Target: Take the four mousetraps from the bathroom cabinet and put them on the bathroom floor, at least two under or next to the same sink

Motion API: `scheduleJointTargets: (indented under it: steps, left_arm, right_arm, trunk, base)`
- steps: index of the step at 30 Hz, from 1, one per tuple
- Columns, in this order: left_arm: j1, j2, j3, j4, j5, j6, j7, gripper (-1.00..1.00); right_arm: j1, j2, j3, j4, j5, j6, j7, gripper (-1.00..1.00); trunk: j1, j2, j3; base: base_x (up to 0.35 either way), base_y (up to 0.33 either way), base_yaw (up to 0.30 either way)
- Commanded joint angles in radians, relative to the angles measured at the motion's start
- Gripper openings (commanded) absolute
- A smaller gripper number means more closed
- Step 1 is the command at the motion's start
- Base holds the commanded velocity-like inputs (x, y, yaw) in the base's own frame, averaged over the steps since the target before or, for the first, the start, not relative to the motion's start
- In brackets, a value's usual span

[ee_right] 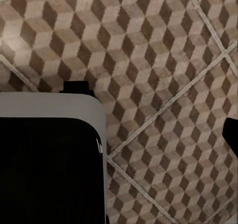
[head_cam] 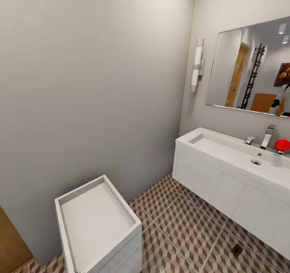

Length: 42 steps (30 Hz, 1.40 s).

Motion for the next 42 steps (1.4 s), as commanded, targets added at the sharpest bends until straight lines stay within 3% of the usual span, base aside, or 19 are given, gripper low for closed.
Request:
scheduleJointTargets:
  steps: [1, 27, 42]
  left_arm:
    - [-0.001, 0.0, -0.008, 0.001, 0.007, -0.003, 0.004, 1.0]
    - [-0.001, 0.0, -0.008, 0.001, 0.007, -0.003, 0.004, 1.0]
    - [-0.001, 0.0, -0.008, 0.001, 0.007, -0.003, 0.004, 1.0]
  right_arm:
    - [-0.001, -0.001, -0.009, 0.003, 0.01, -0.006, -0.003, 1.0]
    - [-0.001, -0.001, -0.009, 0.003, 0.01, -0.005, -0.003, 1.0]
    - [-0.001, 0.012, -0.008, 0.003, 0.011, -0.007, -0.003, 1.0]
  trunk:
    - [0.0, -0.001, -0.001]
    - [0.0, -0.001, -0.001]
    - [0.0, -0.001, 0.003]
  base:
    - [0.0, 0.0, 0.277]
    - [0.0, 0.0, 0.277]
    - [0.0, 0.0, 0.277]
